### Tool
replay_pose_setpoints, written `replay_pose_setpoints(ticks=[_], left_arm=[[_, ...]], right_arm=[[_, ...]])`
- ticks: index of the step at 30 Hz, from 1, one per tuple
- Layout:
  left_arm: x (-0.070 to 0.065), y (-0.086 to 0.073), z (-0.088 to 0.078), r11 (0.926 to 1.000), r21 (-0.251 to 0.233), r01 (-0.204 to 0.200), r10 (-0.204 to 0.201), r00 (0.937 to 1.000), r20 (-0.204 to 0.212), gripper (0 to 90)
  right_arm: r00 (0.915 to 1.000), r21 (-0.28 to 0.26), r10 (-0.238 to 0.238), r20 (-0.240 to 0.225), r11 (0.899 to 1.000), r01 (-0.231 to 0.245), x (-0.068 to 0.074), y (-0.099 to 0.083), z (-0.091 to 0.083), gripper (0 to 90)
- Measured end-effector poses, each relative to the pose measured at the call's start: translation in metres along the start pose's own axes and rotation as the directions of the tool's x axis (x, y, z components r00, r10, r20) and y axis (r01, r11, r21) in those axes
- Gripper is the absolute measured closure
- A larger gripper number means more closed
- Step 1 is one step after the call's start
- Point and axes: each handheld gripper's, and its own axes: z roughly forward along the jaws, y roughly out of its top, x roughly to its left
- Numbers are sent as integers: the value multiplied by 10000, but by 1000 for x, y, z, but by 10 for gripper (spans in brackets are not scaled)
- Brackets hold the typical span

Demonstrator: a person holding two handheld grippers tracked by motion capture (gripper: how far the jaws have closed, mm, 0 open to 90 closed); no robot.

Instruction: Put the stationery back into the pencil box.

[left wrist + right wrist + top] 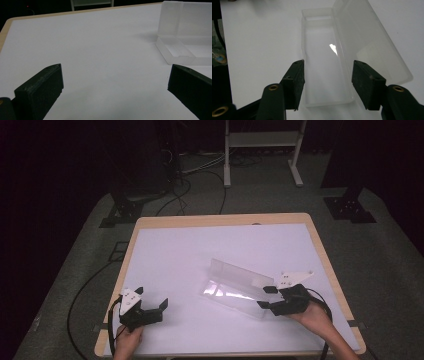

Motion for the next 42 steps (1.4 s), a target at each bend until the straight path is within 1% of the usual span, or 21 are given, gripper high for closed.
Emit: replay_pose_setpoints(ticks=[6, 7, 10, 11, 16, 18, 21, 23, 28, 29, 33, 36, 42], left_arm=[[-1, 0, 0, 10000, 39, -78, 79, 10000, -27, 0], [-1, 0, 0, 10000, 46, -78, 78, 10000, -30, 0], [-1, 0, 0, 10000, 4, -50, 50, 10000, -60, 0], [-1, 0, 0, 10000, 17, -49, 49, 10000, -70, 0], [-1, 0, 1, 10000, 70, -71, 72, 9999, -140, 0], [-2, 0, 0, 9999, 38, -98, 98, 9998, -145, 0], [-1, 0, 0, 10000, 59, -64, 65, 9999, -137, 0], [-1, 0, 0, 10000, 46, -77, 77, 9999, -150, 0], [-2, 0, 0, 9999, 43, -141, 142, 9998, -168, 0], [-2, 0, 1, 9999, 52, -131, 132, 9998, -162, 0], [-2, 0, 0, 9999, 50, -95, 96, 9998, -167, 0], [-2, 0, 0, 9999, 57, -94, 95, 9998, -165, 0], [-2, 0, 0, 9999, 42, -96, 97, 9998, -184, 0]], right_arm=[[9998, -13, 137, 162, 9999, -137, -3, -7, -7, 429], [9996, 16, 225, 192, 9997, -226, -3, -8, -9, 429], [9991, 4, 287, 306, 9996, -287, -5, -14, -14, 430], [9991, -12, 253, 331, 9997, -253, -6, -15, -15, 432], [9979, -118, 455, 461, 9989, -450, -8, -23, -22, 434], [9969, -113, 535, 571, 9985, -529, -9, -27, -26, 435], [9960, -159, 515, 736, 9986, -505, -10, -33, -30, 438], [9948, -164, 612, 815, 9981, -600, -11, -37, -33, 440], [9903, -226, 964, 999, 9953, -945, -13, -48, -39, 440], [9888, -227, 1036, 1075, 9946, -1017, -15, -53, -42, 440], [9857, -245, 1192, 1191, 9928, -1171, -17, -60, -45, 442], [9812, -251, 1396, 1332, 9902, -1375, -19, -67, -48, 446], [9740, -192, 1604, 1602, 9870, -1594, -21, -80, -52, 461]])
